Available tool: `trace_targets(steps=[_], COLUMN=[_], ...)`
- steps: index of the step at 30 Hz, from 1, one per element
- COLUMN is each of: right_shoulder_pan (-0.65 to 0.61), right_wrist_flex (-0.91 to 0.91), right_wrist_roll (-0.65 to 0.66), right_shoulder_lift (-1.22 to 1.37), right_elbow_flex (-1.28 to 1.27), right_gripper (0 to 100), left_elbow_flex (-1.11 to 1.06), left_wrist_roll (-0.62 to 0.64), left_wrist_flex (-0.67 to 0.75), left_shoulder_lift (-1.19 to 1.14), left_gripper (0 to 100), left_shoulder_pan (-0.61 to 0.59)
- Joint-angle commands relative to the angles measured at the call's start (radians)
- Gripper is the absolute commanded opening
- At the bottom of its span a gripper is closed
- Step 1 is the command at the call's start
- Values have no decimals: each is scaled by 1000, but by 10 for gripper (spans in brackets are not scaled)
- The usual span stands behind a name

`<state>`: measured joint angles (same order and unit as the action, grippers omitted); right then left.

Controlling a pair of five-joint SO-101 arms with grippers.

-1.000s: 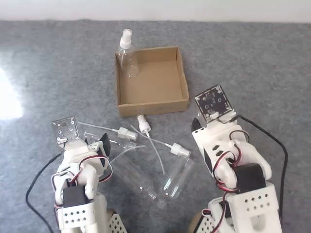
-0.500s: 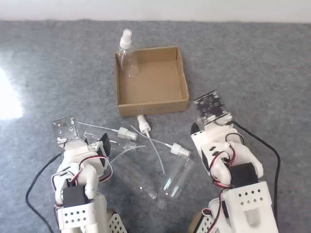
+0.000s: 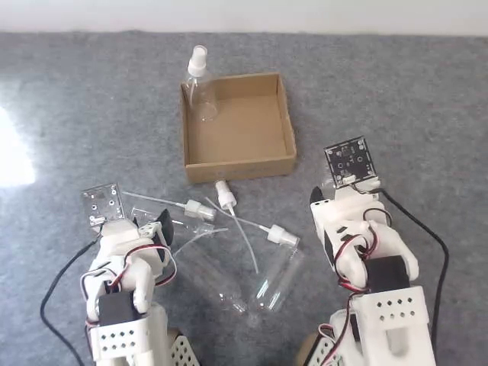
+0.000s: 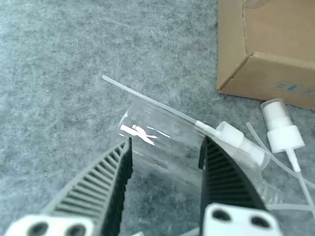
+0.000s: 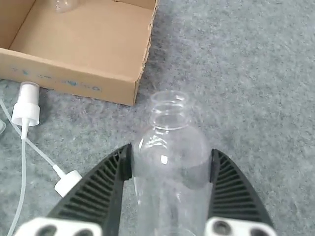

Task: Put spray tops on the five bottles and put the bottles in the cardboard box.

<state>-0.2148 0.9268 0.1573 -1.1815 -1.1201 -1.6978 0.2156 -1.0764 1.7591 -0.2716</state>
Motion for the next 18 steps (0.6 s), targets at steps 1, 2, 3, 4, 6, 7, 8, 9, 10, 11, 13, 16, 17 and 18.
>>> trace_targets(steps=[1,2,3,4,6,7,8,9,10,11,13,16,17,18], right_shoulder_pan=[18,18,18,18,18,18,18,18,18,18,18,18,18,18], right_wrist_flex=[-27,-25,-25,-25,-21,-19,-19,-19,-19,-19,-19,-21,-21,-21], right_wrist_roll=[-12,-12,-12,-12,-12,-12,-12,-12,-12,-12,-12,-12,-12,-12], right_shoulder_lift=[-27,-27,-27,-27,-27,-27,-27,-27,-27,-27,-27,-27,-27,-27], right_elbow_flex=[-3,-3,-3,-3,-3,-3,-3,-3,-3,-3,-3,-3,-3,-3], right_gripper=[147,147,147,147,147,147,147,147,147,147,147,147,147,147], left_elbow_flex=[8,8,8,8,8,8,8,8,8,8,8,8,8,8], left_wrist_roll=[14,14,14,14,12,11,11,12,12,12,14,14,14,14], left_wrist_flex=[-5,-5,-5,-5,-5,-5,-5,-5,-5,-5,-5,-5,-5,-5], left_shoulder_lift=[11,11,11,11,11,11,11,11,11,11,11,11,11,11], left_gripper=[210,210,210,210,210,210,210,210,210,210,210,210,210,210], left_shoulder_pan=[0,0,0,0,3,3,3,3,2,2,3,3,3,5])
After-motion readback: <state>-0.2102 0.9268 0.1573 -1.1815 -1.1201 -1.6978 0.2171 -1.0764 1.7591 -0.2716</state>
